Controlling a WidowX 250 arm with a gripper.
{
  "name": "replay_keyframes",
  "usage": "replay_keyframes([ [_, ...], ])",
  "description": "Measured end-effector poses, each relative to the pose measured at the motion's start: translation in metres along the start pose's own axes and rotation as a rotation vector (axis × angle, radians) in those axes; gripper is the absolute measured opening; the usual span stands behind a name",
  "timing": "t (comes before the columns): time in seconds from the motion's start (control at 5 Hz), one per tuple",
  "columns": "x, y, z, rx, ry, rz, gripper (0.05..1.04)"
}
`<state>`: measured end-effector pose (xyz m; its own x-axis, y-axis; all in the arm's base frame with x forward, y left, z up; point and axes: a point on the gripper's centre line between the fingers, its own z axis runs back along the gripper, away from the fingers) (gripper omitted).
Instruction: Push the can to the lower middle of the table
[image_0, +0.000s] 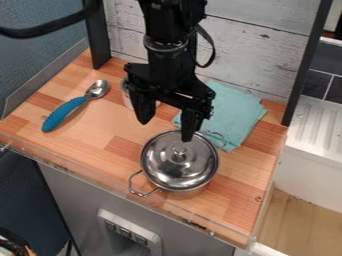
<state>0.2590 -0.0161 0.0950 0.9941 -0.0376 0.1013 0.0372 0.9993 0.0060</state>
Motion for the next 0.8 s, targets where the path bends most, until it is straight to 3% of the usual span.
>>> replay_keyframes([
  [0.2, -0.002, -0.001, -0.005, -0.005, 0.022, -0.001, 1.001],
  [0.4, 0.01, 0.02, -0.003, -0.016, 0.007, 0.038, 1.001],
  [0.8, 0.064, 0.069, -0.004, 0.045, -0.076, 0.09, 1.001],
])
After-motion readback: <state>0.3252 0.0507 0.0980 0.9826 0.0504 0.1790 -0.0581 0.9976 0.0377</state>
